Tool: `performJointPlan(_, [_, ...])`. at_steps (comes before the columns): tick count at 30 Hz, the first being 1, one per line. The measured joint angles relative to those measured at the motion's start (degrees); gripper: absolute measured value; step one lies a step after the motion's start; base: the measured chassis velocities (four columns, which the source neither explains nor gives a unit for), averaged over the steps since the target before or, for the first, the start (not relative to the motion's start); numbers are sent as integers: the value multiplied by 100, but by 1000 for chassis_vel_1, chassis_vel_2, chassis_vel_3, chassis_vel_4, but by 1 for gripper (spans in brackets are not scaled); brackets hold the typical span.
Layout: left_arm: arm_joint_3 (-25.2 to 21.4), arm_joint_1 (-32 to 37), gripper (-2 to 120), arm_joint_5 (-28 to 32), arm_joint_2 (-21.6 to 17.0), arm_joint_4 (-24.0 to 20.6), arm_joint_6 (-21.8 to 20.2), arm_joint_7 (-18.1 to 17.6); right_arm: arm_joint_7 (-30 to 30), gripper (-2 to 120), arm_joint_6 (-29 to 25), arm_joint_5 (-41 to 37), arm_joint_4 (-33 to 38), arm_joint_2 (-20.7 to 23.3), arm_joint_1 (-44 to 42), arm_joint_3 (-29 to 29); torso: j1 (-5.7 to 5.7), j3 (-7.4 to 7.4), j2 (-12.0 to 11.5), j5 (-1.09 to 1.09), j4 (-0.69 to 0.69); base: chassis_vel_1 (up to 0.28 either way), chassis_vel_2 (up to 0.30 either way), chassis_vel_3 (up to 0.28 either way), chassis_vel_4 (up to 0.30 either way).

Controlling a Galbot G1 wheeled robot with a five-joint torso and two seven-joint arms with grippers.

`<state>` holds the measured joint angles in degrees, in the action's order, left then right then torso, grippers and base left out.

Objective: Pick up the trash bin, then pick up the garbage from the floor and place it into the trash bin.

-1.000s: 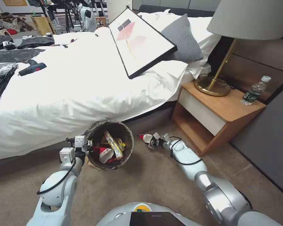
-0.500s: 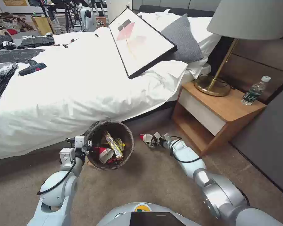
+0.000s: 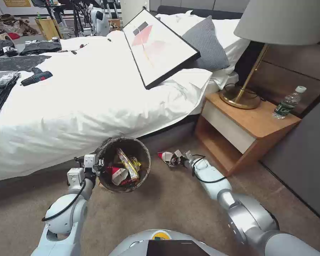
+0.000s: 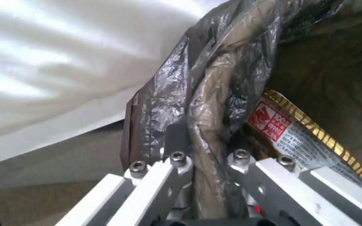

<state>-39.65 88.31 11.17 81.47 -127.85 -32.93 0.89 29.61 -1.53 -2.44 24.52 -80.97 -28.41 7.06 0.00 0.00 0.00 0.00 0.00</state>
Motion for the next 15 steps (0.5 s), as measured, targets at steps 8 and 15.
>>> performJointPlan(8, [-4, 11, 3, 0, -4, -7, 13, 0, -104, 98, 224, -150, -165, -44, 80, 19, 0, 0, 0, 0, 0, 0, 0, 0, 0])
performJointPlan(15, [-9, 38, 3, 7, -38, -18, 29, 0, -161, 91, 385, -397, -204, -52, 96, 16, 0, 0, 0, 0, -1, 0, 0, 0, 0])
